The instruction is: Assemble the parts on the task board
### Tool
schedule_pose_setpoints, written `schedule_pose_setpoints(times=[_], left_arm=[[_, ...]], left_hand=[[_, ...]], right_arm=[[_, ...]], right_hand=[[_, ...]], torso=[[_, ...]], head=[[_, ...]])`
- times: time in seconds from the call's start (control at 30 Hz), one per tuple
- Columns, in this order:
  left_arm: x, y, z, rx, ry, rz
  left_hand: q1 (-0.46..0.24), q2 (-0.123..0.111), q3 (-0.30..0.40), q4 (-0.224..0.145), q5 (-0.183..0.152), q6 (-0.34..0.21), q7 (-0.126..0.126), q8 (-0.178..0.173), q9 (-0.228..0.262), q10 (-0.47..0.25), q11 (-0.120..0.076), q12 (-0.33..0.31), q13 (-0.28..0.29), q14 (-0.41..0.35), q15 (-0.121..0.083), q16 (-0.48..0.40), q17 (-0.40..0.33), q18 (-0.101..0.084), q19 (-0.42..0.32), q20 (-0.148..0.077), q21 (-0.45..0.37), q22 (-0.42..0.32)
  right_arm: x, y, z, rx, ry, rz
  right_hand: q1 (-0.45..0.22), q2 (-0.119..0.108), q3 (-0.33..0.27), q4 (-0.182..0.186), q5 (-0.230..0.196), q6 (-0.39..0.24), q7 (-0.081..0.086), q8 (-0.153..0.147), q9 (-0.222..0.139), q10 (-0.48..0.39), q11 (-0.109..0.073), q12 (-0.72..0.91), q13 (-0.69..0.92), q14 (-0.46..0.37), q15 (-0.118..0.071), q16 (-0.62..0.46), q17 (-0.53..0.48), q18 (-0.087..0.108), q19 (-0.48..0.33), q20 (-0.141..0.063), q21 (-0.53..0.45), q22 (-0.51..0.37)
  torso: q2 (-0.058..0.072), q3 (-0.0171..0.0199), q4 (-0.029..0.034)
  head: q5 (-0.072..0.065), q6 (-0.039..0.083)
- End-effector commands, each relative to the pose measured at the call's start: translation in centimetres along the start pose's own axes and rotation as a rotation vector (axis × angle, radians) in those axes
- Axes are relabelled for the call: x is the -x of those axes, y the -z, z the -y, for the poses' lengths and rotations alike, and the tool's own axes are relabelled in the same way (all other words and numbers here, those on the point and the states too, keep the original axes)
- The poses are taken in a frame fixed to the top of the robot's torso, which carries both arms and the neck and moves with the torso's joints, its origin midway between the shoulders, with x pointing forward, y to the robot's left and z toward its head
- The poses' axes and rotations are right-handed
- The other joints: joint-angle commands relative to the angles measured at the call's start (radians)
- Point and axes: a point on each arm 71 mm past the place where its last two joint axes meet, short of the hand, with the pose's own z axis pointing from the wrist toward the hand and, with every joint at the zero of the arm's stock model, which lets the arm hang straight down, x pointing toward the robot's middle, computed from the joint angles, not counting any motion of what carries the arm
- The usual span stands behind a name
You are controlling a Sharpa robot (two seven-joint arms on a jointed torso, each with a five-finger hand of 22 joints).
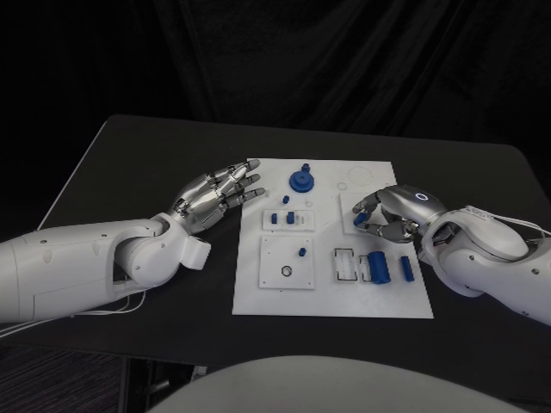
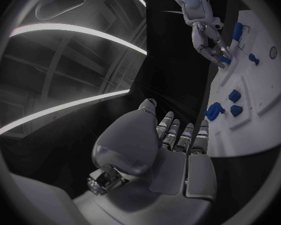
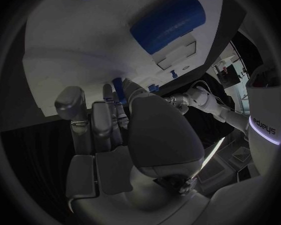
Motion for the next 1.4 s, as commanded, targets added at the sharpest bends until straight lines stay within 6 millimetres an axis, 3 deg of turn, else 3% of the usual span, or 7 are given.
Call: schedule_pose_setpoints(times=[0.03, 0.23, 0.33, 0.6, 1.0, 1.2, 1.4], left_arm=[[-0.2, 0.0, 0.3, -0.060, 0.015, -0.009], [-0.2, -0.1, 0.2, -0.057, 0.017, -0.011], [-0.2, -0.1, 0.1, -0.054, 0.018, -0.011], [-0.1, 0.1, -0.1, -0.048, 0.021, -0.008], [0.0, 0.2, -0.2, -0.045, 0.020, -0.005], [0.0, 0.2, -0.3, -0.044, 0.019, -0.004], [0.1, 0.3, -0.4, -0.045, 0.017, 0.003]], left_hand=[[0.009, -0.001, 0.007, 0.001, 0.004, 0.003, 0.000, 0.005, 0.001, 0.001, 0.006, 0.006, 0.002, 0.001, 0.006, 0.005, 0.001, -0.015, 0.007, -0.002, 0.007, 0.000], [0.011, 0.000, 0.009, 0.000, 0.005, 0.004, 0.000, 0.005, 0.001, 0.002, 0.006, 0.006, 0.002, 0.000, 0.006, 0.005, 0.001, -0.016, 0.007, -0.002, 0.007, 0.000], [0.013, 0.001, 0.012, -0.002, 0.005, 0.005, 0.001, 0.005, 0.001, 0.002, 0.008, 0.007, 0.002, 0.000, 0.007, 0.006, 0.001, -0.017, 0.007, -0.002, 0.007, 0.000], [0.018, 0.005, 0.022, -0.008, 0.006, 0.014, 0.007, 0.008, 0.002, 0.004, 0.014, 0.011, 0.002, -0.001, 0.007, 0.006, 0.001, -0.019, 0.008, -0.002, 0.007, -0.002], [0.020, 0.005, 0.026, -0.011, 0.006, 0.016, 0.008, 0.008, 0.003, 0.004, 0.015, 0.011, 0.002, -0.001, 0.007, 0.007, 0.001, -0.020, 0.008, -0.002, 0.007, -0.002], [0.020, 0.005, 0.026, -0.011, 0.006, 0.016, 0.008, 0.008, 0.003, 0.004, 0.015, 0.011, 0.002, -0.001, 0.007, 0.007, 0.001, -0.020, 0.008, -0.002, 0.007, -0.002], [0.022, 0.008, 0.030, -0.012, 0.006, 0.019, 0.009, 0.009, 0.003, 0.004, 0.016, 0.012, 0.002, -0.001, 0.007, 0.006, 0.001, -0.021, 0.008, -0.002, 0.007, -0.002]], right_arm=[[0.0, 0.0, -0.1, 0.016, -0.005, 0.019], [0.2, -0.1, -0.2, 0.028, -0.010, 0.051], [0.4, 0.0, -0.3, 0.028, -0.024, 0.071], [1.1, 0.6, -0.7, 0.034, -0.063, 0.138], [3.9, 2.2, -3.0, 0.094, -0.097, 0.204], [3.4, 2.7, -6.2, 0.191, -0.085, 0.093], [1.3, 2.6, -10.5, 0.332, -0.006, -0.018]], right_hand=[[0.016, -0.004, 0.010, 0.005, -0.002, 0.039, 0.000, 0.019, 0.005, 0.025, -0.004, -0.012, -0.001, 0.003, -0.012, -0.001, 0.000, -0.015, 0.003, -0.011, 0.008, 0.118], [0.045, 0.004, 0.029, -0.011, 0.013, 0.130, -0.006, 0.063, 0.035, 0.072, -0.017, -0.014, 0.007, 0.008, -0.021, -0.002, 0.004, -0.017, 0.008, -0.021, 0.022, 0.121], [0.082, 0.007, 0.043, -0.045, 0.044, 0.184, -0.015, 0.099, 0.061, 0.097, -0.026, -0.016, 0.012, 0.006, -0.030, -0.009, -0.003, -0.017, 0.008, -0.029, 0.024, 0.122], [0.093, 0.003, 0.046, -0.074, 0.030, 0.215, -0.024, 0.137, 0.111, 0.137, -0.038, -0.033, 0.017, 0.013, -0.041, -0.012, 0.002, -0.020, 0.013, -0.040, 0.038, 0.124], [0.089, 0.000, 0.046, -0.076, 0.025, 0.217, -0.026, 0.147, 0.130, 0.144, -0.040, -0.044, 0.017, 0.011, -0.042, -0.018, -0.003, -0.018, 0.009, -0.042, 0.029, 0.122], [0.087, 0.000, 0.048, -0.076, 0.023, 0.212, -0.026, 0.149, 0.138, 0.140, -0.038, -0.055, 0.015, 0.017, -0.042, -0.011, 0.009, -0.021, 0.014, -0.042, 0.042, 0.125], [0.083, -0.005, 0.046, -0.076, 0.013, 0.209, -0.027, 0.153, 0.151, 0.144, -0.038, -0.064, 0.015, 0.026, -0.041, -0.001, 0.023, -0.025, 0.024, -0.042, 0.067, 0.131]], torso=[[0.000, 0.0004, -0.0026], [0.000, 0.0004, 0.0022], [0.000, -0.0001, 0.0022], [-0.002, -0.0014, -0.0002], [-0.003, -0.0018, 0.0006], [-0.004, -0.0040, 0.0030], [-0.003, -0.0042, 0.0020]], head=[[0.001, 0.000], [-0.004, 0.000], [-0.002, 0.000], [0.008, 0.000], [0.017, 0.000], [0.021, 0.000], [0.022, 0.000]])
